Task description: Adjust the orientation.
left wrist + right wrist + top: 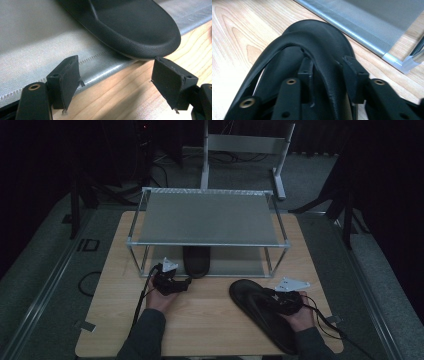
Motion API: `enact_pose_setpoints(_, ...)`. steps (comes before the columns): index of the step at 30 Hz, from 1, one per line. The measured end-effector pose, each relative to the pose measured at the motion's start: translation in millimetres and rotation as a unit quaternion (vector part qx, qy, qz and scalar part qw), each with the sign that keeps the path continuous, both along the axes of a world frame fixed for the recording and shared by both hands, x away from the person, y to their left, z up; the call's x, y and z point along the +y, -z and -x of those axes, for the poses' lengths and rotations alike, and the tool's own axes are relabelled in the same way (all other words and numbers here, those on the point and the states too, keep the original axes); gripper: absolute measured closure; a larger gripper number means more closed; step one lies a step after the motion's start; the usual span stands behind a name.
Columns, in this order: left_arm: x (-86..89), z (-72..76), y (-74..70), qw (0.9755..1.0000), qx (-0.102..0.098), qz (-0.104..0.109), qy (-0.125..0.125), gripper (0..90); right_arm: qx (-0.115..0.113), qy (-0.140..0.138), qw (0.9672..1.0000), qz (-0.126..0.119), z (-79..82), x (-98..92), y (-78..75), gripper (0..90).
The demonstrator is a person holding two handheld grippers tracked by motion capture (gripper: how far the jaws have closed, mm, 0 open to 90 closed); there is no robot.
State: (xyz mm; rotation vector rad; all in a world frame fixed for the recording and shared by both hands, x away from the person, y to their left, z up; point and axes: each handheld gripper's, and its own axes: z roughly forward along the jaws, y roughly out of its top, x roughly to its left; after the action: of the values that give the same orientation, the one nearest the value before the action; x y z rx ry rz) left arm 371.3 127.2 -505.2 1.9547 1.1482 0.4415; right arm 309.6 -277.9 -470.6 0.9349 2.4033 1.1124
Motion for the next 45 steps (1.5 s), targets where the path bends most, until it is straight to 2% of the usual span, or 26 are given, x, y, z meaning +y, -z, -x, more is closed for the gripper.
enact_pose_setpoints(5,-0.1,0.0,0.0,1.0,0.0,0.0,0.0,23.4,-0.001,0.006,1.0,-0.001,0.6,-1.6,-2.3,65.7)
enact_pose_setpoints(7,-0.1,0.0,0.0,1.0,0.0,0.0,0.0,23.4,-0.001,0.009,0.9997,-0.021,-0.1,-2.6,-5.2,66.3)
enact_pose_setpoints(11,-0.2,0.1,0.0,1.0,0.0,0.0,-0.001,23.4,-0.01,0.016,0.9995,-0.026,-2.9,0.6,-10.3,66.8)
enact_pose_setpoints(17,-0.2,0.3,0.0,1.0,0.0,-0.001,-0.001,23.4,-0.028,0.022,0.9985,-0.043,-19.6,23.5,-15.6,67.7)
enact_pose_setpoints(24,-0.1,0.5,-0.1,1.0,-0.001,-0.001,-0.002,23.4,-0.044,0.045,0.9974,-0.035,-43.5,52.3,-13.8,68.3)
enact_pose_setpoints(30,-0.3,0.7,0.0,1.0,-0.002,0.0,-0.002,23.5,-0.042,0.079,0.9953,-0.038,-62.5,70.1,-9.5,68.5)
enact_pose_setpoints(36,-0.2,0.7,0.0,1.0,-0.002,0.0,-0.002,23.5,-0.027,0.091,0.9942,-0.051,-80.6,76.9,-4.8,68.5)
enact_pose_setpoints(42,-0.3,0.8,0.0,1.0,-0.002,0.0,-0.003,23.5,-0.03,0.11,0.9914,-0.063,-89.4,79.1,-3.3,68.4)
enact_pose_setpoints(45,-0.3,0.8,0.0,1.0,-0.002,0.0,-0.003,23.5,-0.028,0.108,0.9915,-0.067,-91.2,80.7,-1.3,67.0)
